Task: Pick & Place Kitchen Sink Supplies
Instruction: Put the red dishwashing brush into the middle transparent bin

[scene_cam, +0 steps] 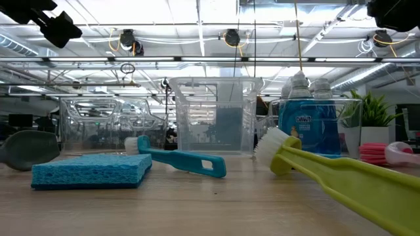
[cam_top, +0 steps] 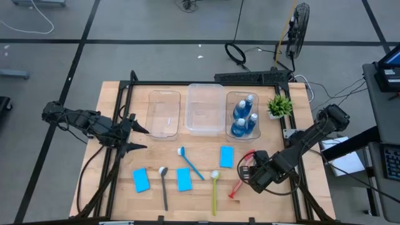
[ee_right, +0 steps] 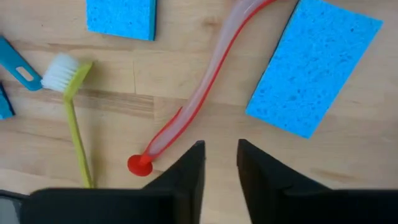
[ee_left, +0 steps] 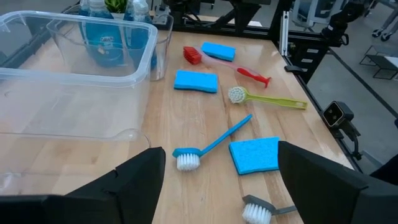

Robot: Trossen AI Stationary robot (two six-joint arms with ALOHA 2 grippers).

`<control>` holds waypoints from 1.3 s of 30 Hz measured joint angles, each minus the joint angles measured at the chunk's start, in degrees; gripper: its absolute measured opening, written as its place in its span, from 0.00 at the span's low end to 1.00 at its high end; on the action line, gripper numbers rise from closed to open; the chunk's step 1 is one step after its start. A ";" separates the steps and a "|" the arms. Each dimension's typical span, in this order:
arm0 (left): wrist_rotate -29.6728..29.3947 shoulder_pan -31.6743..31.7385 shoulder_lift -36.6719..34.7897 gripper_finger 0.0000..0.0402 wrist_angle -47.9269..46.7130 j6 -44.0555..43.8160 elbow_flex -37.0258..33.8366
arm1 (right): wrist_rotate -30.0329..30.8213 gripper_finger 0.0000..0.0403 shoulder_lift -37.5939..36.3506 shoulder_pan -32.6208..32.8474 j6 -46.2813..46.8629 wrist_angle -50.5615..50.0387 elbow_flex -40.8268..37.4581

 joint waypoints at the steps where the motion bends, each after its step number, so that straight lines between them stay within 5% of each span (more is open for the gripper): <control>1: 0.00 -0.02 0.02 0.78 0.00 0.06 0.00 | 0.04 0.25 0.00 0.00 -0.11 -0.02 0.00; 8: -0.04 0.00 0.01 0.82 0.01 0.56 0.00 | 4.45 0.47 -0.07 -0.09 2.79 2.16 -1.66; 13: -0.07 0.00 0.02 0.81 0.01 0.56 0.00 | 4.25 0.54 -0.07 -0.09 5.98 12.68 -8.27; 21: -0.57 -0.01 0.01 0.76 0.01 0.53 0.00 | 4.28 0.49 -0.04 -2.42 6.80 27.54 -17.47; 39: -0.56 -0.02 0.02 0.81 0.03 0.41 0.00 | -1.78 0.39 -0.04 -8.00 2.41 28.24 -22.02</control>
